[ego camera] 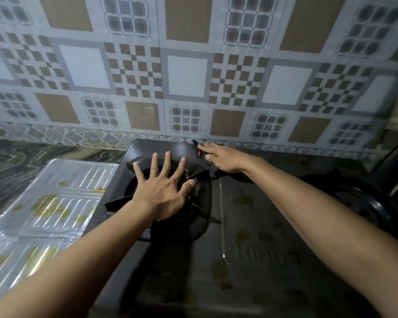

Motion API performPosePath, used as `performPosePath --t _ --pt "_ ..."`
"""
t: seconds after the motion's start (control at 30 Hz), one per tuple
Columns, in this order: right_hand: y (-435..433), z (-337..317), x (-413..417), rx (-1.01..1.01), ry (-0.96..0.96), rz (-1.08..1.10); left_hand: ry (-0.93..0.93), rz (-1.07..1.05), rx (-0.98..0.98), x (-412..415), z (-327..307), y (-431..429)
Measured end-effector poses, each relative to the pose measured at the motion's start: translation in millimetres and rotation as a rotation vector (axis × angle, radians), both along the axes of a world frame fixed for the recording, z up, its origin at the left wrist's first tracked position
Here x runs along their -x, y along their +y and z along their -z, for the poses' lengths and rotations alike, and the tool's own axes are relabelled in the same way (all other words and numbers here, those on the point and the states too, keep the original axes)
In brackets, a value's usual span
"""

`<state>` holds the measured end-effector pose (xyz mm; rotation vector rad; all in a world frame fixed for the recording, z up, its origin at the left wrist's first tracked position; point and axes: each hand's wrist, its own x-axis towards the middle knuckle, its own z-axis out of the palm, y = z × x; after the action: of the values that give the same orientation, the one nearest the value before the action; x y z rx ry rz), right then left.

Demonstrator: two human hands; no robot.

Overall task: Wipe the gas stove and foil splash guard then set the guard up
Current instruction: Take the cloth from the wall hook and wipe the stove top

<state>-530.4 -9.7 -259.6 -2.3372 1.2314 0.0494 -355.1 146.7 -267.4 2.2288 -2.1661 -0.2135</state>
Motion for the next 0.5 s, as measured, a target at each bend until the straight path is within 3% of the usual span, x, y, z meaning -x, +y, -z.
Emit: performPosePath --t 0.5 --pt "19 -4 100 0.048 0.227 0.475 0.019 0.208 0.031 15 3 3"
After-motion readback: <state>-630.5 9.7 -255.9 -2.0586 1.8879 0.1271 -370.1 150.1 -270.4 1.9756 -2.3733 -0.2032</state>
